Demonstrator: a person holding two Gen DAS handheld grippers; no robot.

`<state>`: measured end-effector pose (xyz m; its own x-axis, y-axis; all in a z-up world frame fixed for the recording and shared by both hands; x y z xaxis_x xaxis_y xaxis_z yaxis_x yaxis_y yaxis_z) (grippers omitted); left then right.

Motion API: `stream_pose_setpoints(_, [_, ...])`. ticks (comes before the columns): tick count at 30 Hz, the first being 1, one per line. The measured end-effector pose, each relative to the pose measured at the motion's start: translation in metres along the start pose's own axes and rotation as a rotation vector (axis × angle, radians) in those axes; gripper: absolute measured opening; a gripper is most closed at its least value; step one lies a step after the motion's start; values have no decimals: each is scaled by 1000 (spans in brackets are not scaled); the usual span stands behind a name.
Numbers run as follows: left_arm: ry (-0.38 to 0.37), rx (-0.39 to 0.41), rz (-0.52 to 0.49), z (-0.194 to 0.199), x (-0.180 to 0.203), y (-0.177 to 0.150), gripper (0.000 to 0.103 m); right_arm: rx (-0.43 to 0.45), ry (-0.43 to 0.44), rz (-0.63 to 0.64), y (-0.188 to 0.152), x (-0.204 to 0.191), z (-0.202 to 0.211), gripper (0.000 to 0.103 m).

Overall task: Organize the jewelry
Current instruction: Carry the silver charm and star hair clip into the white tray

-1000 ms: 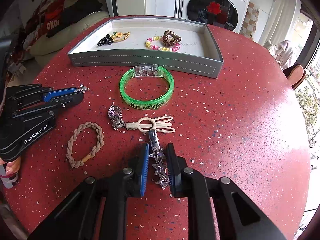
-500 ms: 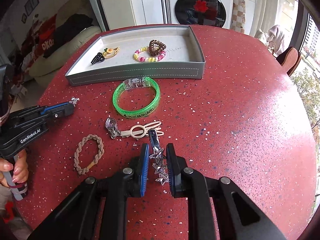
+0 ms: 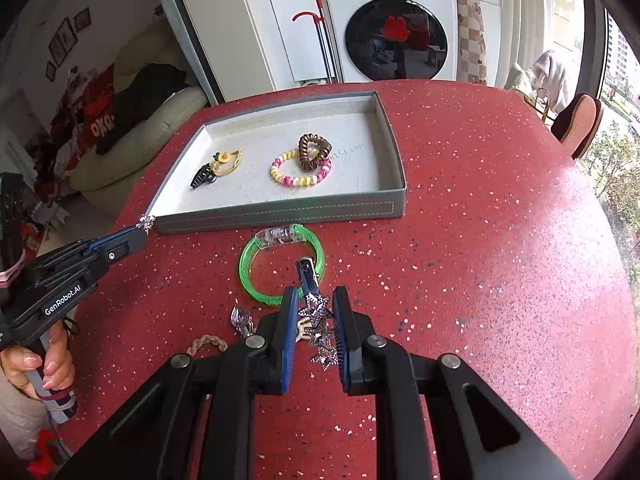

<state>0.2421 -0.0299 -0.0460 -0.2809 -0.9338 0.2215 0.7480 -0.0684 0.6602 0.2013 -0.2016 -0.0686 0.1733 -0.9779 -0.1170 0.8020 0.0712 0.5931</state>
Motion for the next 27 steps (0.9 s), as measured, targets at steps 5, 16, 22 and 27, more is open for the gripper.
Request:
stream_pose_setpoints(5, [15, 4, 7, -11, -5, 21, 26, 30, 3, 14, 34, 0, -1, 19])
stream_pose_setpoints(16, [24, -69, 20, -61, -9, 54, 26, 36, 21, -22, 91, 10, -34, 19])
stream_pose_setpoints(22, [57, -96, 9, -92, -5, 65, 26, 8, -7, -45, 110, 27, -64, 19])
stream_pose_setpoints(27, [103, -122, 14, -115, -9, 63, 26, -21, -36, -56, 115, 40, -88, 19])
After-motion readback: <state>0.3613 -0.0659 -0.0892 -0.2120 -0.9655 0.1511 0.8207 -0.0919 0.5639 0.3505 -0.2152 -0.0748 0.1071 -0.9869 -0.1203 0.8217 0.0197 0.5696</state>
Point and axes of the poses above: each gripper's, at about its wrist camera, not at the fingertips, and z roughly against the way its jaws point, x to its right, y to its top, the point moved 9 cm from there along -z, roughly the way its jaws point, and after that the axes turned 6 degrees about z, right-handed, at the moved point
